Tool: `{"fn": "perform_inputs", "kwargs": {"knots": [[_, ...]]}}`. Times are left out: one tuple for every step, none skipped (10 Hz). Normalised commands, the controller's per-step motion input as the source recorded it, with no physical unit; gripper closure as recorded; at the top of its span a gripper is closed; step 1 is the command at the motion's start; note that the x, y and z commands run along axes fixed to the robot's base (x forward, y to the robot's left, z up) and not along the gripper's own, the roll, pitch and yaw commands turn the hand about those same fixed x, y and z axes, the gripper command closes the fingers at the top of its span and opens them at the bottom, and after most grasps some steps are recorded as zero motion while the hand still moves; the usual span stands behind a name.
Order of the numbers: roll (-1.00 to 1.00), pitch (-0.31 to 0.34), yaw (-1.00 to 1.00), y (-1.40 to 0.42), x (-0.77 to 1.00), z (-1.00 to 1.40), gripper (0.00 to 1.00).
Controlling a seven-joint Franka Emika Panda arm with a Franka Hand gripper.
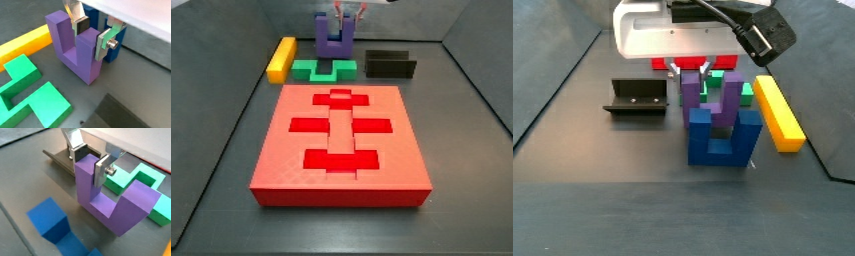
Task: Pick up the purple object. Move up. Move to above the board. Insert the purple object.
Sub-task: Pick up the purple object, then move up, then move to above the board.
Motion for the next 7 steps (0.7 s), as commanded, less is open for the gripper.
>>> {"fn": "perform_inputs", "kwargs": {"knots": [[0.00,0.000,0.00,0.00,0.00,0.00,1.00],[0.00,0.000,0.00,0.00,0.00,0.00,1.00],[0.00,0.000,0.00,0.00,0.00,0.83,1.00],[-0.01,0.004,0.00,-0.06,0.01,0.81,1.00],[0.00,0.036,0.01,-0.05,-0.01,0.53,1.00],[0.02,0.027,0.01,-0.02,0.02,0.24,1.00],[0.00,0.000,0.00,0.00,0.00,1.40,1.00]]}}
